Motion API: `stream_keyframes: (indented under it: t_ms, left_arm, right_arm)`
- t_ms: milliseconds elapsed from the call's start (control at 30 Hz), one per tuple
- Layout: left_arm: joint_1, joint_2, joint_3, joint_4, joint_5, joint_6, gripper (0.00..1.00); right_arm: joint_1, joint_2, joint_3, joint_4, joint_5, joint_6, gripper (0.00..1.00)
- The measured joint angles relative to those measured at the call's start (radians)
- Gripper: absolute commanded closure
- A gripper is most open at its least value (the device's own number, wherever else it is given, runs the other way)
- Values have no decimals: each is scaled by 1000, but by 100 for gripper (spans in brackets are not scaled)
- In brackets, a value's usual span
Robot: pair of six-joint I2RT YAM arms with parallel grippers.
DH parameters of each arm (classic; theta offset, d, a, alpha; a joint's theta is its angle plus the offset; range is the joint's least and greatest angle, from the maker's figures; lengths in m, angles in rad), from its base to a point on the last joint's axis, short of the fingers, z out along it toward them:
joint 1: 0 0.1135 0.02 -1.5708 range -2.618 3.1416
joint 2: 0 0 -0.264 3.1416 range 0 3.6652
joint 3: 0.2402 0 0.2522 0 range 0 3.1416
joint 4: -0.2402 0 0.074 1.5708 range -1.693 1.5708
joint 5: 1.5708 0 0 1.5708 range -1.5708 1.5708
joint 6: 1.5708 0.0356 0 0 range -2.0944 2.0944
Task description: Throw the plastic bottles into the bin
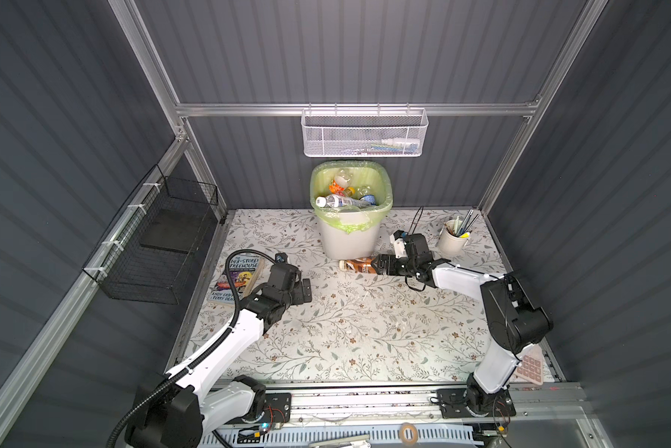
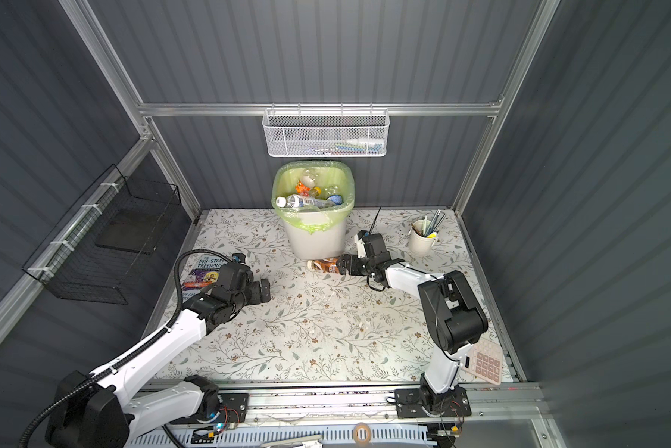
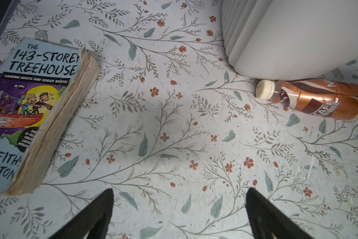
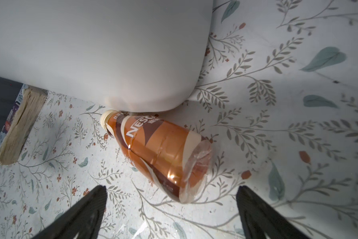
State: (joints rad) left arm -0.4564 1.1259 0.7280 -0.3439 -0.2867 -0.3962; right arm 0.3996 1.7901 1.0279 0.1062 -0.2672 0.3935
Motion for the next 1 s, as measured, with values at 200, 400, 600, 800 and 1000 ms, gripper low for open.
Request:
stream_keyframes:
  t_ms: [200, 400, 600, 800, 1000]
  left_arm:
    - [0, 0, 0, 0, 0, 1, 0]
    - [0, 0, 0, 0, 0, 3, 0]
    - [0, 0, -1, 0, 0, 3, 0]
    - [0, 0, -4, 0, 1, 3, 0]
    - [0, 0, -4, 0, 4, 3, 0]
  right_arm:
    - [0, 15, 0, 51, -84, 64, 2]
    - [2, 16, -12, 75, -142, 109, 4]
    - [14, 16, -18, 81, -169, 135, 5]
    - [47, 0, -71, 88, -175, 164, 7]
    - [99, -63, -110, 82, -159, 183, 7]
